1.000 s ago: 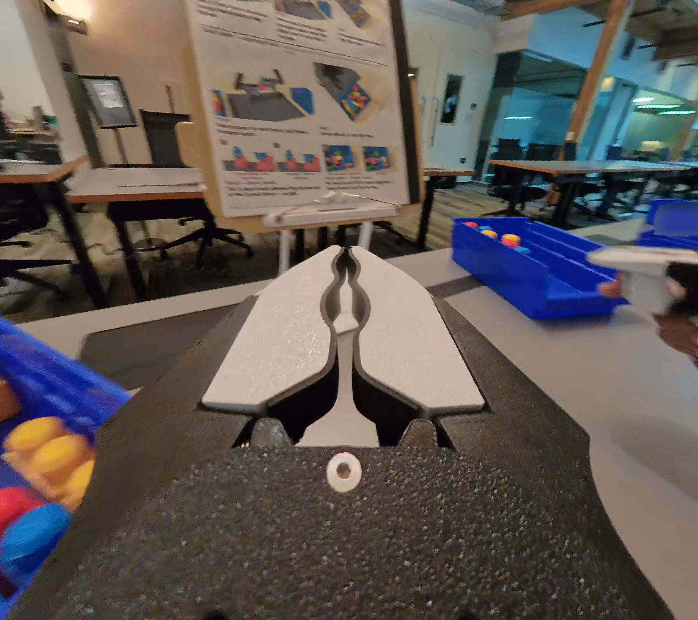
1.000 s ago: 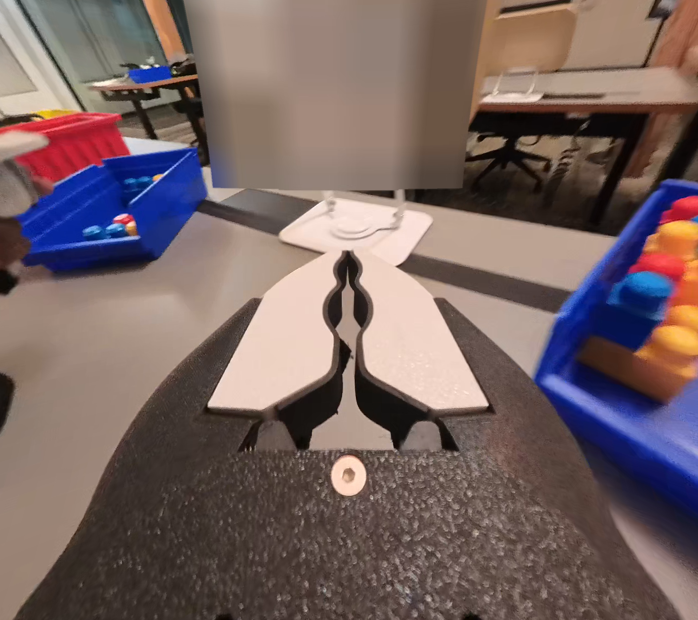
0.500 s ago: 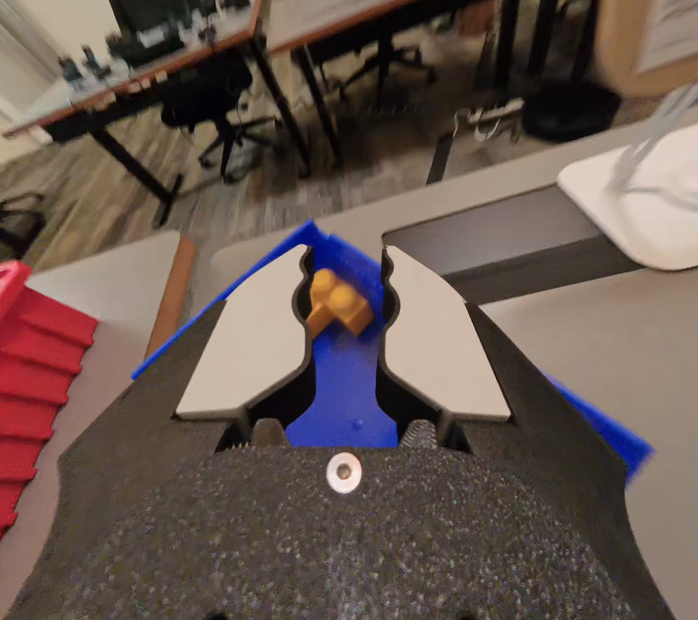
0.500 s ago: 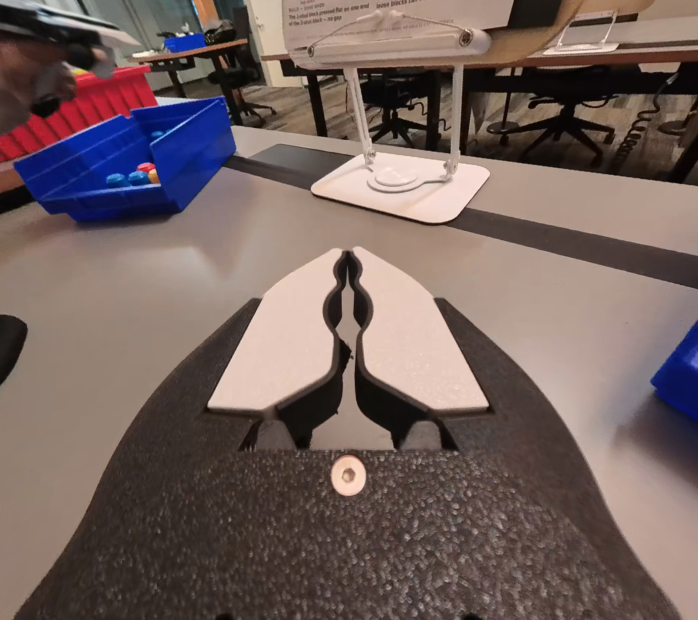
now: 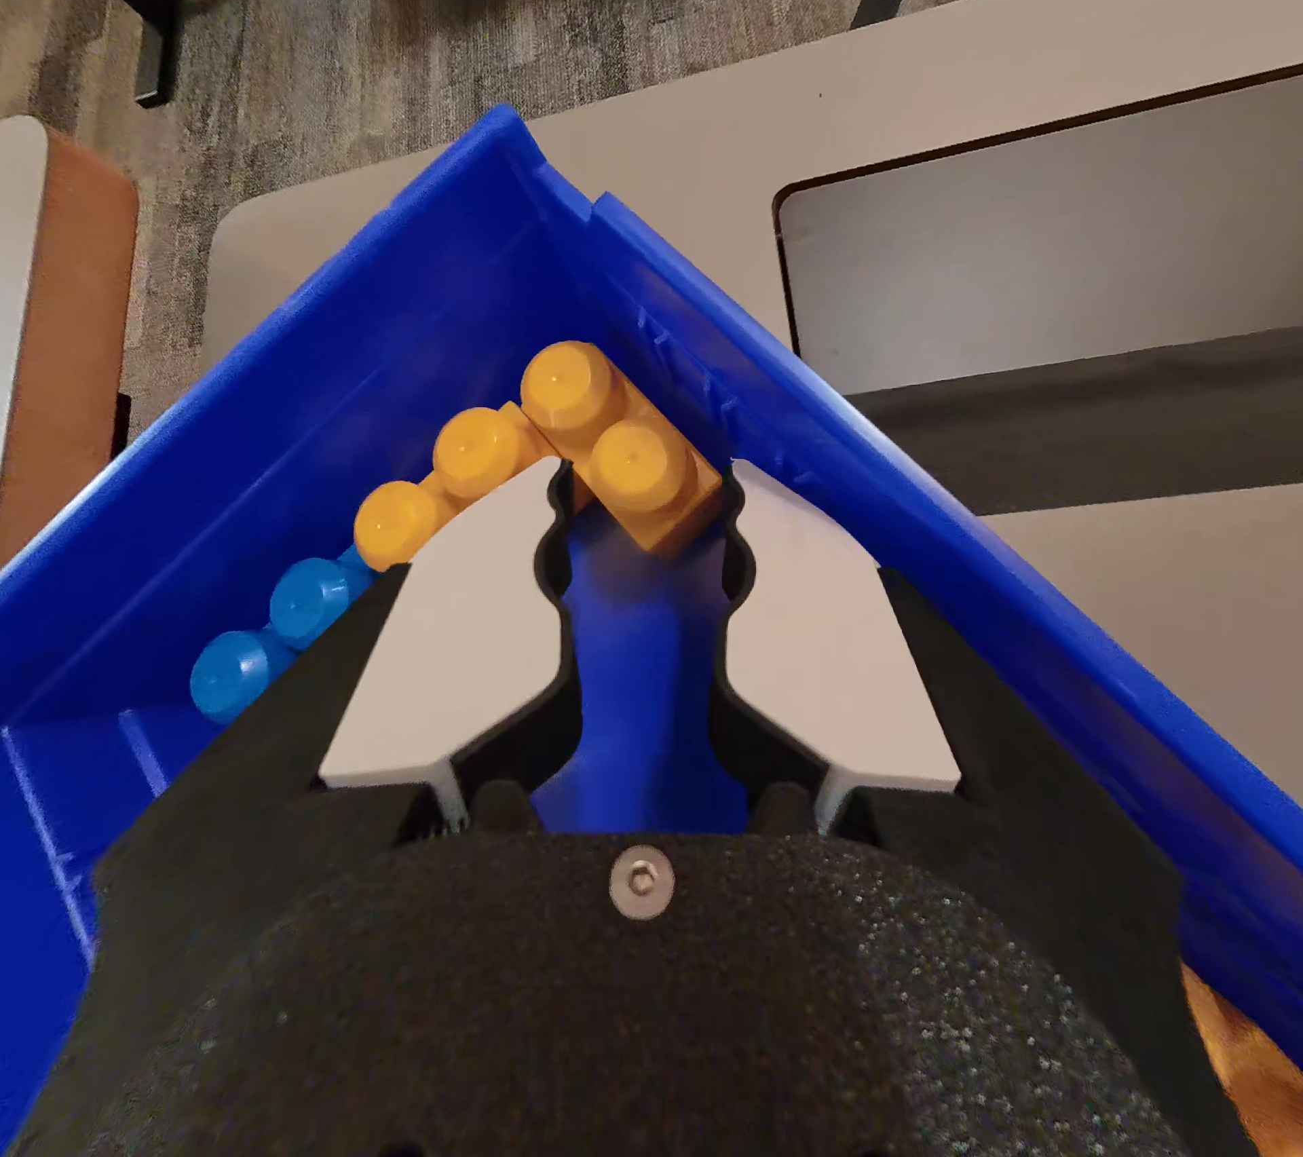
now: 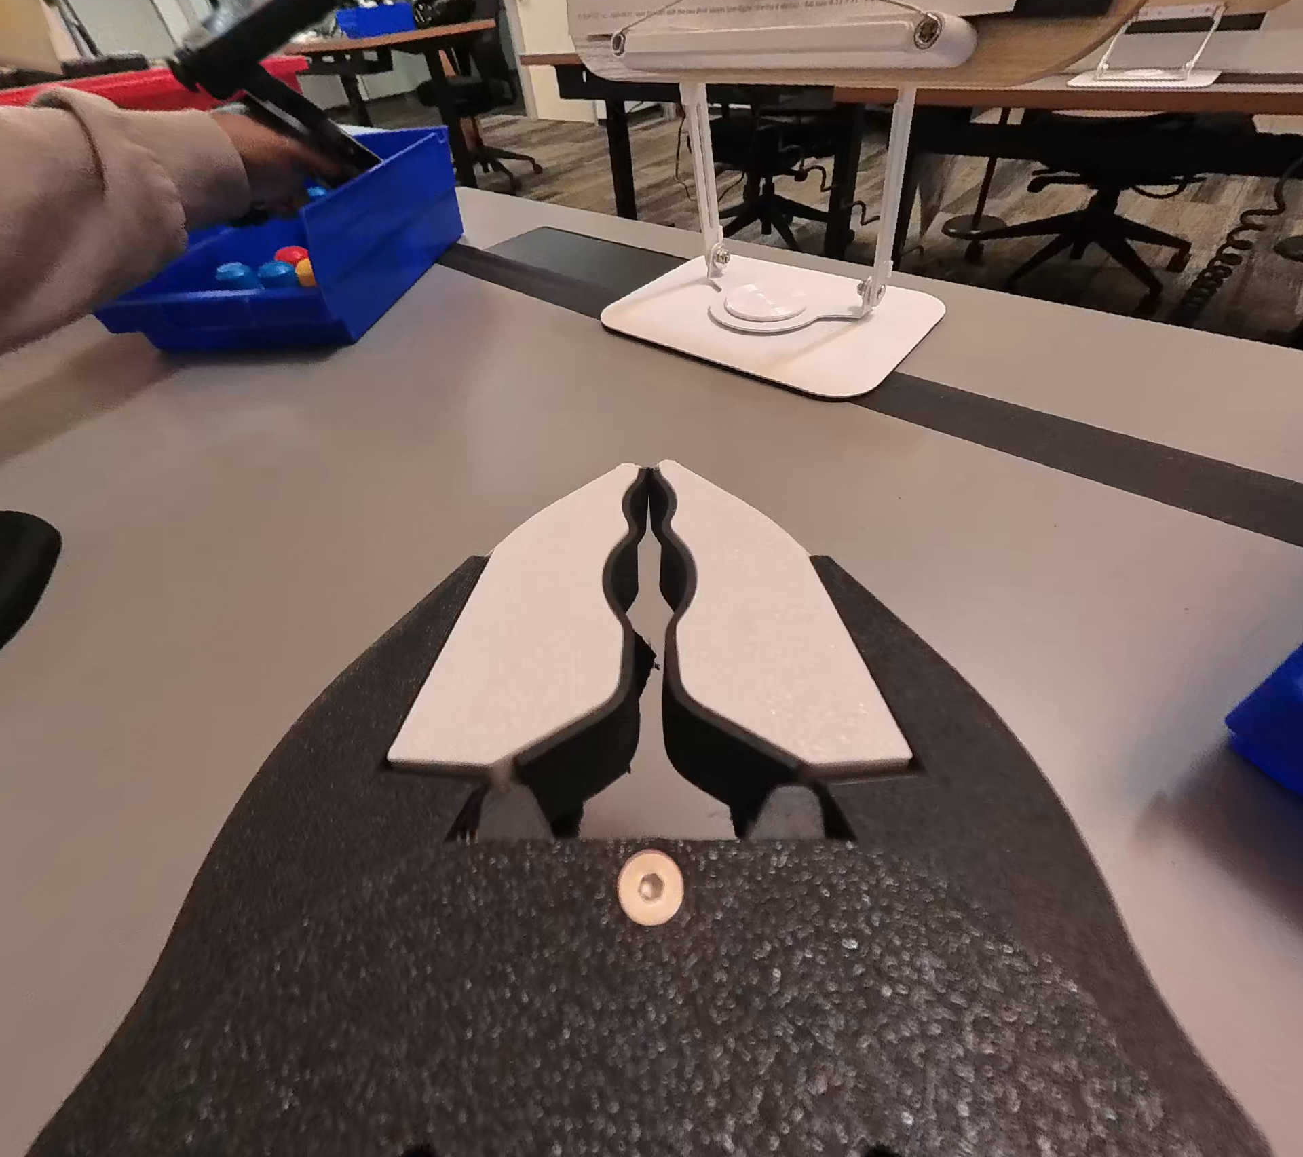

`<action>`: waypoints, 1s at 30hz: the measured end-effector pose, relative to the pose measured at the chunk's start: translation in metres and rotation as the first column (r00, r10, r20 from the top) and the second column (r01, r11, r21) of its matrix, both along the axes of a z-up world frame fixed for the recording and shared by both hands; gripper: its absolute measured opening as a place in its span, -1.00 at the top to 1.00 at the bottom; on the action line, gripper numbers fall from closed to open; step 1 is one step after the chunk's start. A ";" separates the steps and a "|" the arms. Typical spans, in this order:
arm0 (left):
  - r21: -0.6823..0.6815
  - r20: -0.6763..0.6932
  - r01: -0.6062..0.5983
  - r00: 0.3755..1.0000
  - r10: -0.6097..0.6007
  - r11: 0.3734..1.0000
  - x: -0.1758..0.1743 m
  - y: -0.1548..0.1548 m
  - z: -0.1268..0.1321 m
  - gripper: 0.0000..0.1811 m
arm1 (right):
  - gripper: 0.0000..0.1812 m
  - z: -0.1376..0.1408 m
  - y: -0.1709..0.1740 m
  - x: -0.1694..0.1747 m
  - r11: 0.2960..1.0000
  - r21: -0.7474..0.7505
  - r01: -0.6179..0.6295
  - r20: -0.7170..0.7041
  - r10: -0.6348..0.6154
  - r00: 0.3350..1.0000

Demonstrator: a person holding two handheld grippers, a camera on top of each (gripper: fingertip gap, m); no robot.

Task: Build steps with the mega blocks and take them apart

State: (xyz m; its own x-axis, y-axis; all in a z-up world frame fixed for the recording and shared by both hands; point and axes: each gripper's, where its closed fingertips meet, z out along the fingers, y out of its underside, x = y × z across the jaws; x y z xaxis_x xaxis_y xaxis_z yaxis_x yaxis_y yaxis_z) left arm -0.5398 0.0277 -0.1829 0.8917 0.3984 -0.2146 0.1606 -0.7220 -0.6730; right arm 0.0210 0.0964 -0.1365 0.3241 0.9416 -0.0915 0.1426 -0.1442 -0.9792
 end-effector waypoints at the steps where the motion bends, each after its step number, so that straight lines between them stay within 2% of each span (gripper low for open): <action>1: 0.004 -0.002 -0.002 1.000 0.002 1.000 -0.002 0.001 -0.001 0.59 | 1.00 0.000 0.000 0.000 1.000 -0.002 0.001 -0.001 -0.001 1.000; 3: 0.004 0.010 -0.007 1.000 0.007 1.000 -0.004 0.003 -0.006 0.68 | 1.00 -0.001 0.001 0.000 1.000 -0.006 -0.001 0.001 0.001 1.000; 10: 0.001 -0.013 0.002 1.000 -0.002 1.000 -0.002 -0.002 -0.001 0.67 | 1.00 -0.002 0.001 0.002 1.000 0.005 0.006 0.011 -0.006 1.000; 13: 0.031 -0.077 0.035 0.997 -0.032 0.999 0.005 -0.008 0.025 0.64 | 1.00 0.002 0.002 0.004 1.000 0.002 0.008 -0.002 -0.008 1.000; 16: 0.044 -0.178 0.101 0.980 -0.092 0.994 0.017 -0.017 0.062 0.68 | 1.00 0.005 0.000 0.003 1.000 0.008 0.004 -0.011 -0.004 1.000; 18: 0.058 -0.232 0.192 0.957 -0.174 0.980 0.039 -0.018 0.092 0.68 | 1.00 0.006 -0.002 0.003 1.000 0.015 -0.004 -0.012 0.004 1.000; 20: 0.069 -0.280 0.343 0.908 -0.312 0.937 0.080 -0.015 0.121 0.68 | 1.00 0.007 -0.004 0.002 1.000 0.026 -0.010 -0.012 0.010 1.000; 21: 0.077 -0.291 0.456 0.861 -0.418 0.887 0.112 -0.013 0.132 0.68 | 1.00 0.008 -0.006 0.001 0.999 0.033 -0.017 -0.013 0.017 1.000; 22: 0.080 -0.306 0.582 0.787 -0.536 0.809 0.149 -0.012 0.141 0.68 | 1.00 0.009 -0.008 0.001 0.999 0.041 -0.026 -0.013 0.027 1.000; 23: 0.079 -0.314 0.698 0.695 -0.647 0.711 0.190 -0.015 0.145 0.68 | 1.00 0.011 -0.011 0.000 0.997 0.059 -0.043 -0.021 0.044 0.999; 25: 0.099 -0.278 0.855 0.515 -0.811 0.509 0.270 -0.028 0.144 0.68 | 0.99 0.018 -0.018 -0.001 0.990 0.117 -0.072 -0.029 0.076 0.997; 27: 0.143 -0.229 0.938 0.343 -0.911 0.317 0.341 -0.048 0.137 0.68 | 0.96 0.021 -0.027 -0.003 0.978 0.174 -0.111 -0.011 0.115 0.993; 30: 0.156 -0.166 0.982 0.137 -0.977 0.111 0.419 -0.075 0.113 0.68 | 0.84 0.017 -0.056 -0.010 0.944 0.179 -0.278 0.024 0.278 0.960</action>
State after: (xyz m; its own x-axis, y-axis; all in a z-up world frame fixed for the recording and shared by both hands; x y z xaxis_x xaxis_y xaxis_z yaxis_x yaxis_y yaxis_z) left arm -0.1213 -0.0474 -0.0697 0.5416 -0.7873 -0.2946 -0.5964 -0.1130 -0.7947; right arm 0.0106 0.0404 -0.1196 0.0469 0.9951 0.0869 0.1506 0.0789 -0.9854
